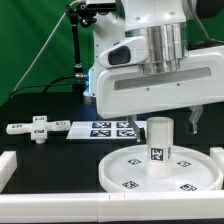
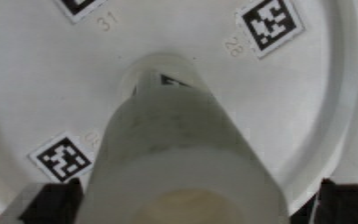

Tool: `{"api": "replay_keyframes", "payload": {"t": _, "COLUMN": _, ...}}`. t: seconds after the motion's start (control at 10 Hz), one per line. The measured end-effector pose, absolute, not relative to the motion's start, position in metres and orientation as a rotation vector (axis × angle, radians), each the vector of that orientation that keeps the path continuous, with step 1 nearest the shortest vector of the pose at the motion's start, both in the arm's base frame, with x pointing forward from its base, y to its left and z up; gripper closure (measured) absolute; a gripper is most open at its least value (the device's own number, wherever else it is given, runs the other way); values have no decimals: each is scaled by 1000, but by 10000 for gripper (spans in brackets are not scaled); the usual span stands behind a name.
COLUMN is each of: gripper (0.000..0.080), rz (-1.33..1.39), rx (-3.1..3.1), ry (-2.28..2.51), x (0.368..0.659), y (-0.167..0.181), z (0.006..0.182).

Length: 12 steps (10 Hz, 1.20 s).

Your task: Assemble round table

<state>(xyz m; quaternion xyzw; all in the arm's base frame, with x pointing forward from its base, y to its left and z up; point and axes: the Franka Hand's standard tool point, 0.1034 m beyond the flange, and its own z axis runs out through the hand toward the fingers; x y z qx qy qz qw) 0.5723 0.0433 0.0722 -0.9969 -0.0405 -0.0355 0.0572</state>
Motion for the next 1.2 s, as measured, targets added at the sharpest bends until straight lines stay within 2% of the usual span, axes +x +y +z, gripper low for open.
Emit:
{"api": "replay_keyframes", "payload": {"t": 0.8, "gripper": 150, "rz": -119, "rx": -2850, "ry": -1256, "x": 574, "y": 46, "z": 73}}
{"api": "replay_keyframes", "payload": {"t": 1.2, "gripper": 150, "rz": -89, "rx": -2694, "ry": -1582, "x": 569, "y": 44, "z": 70}}
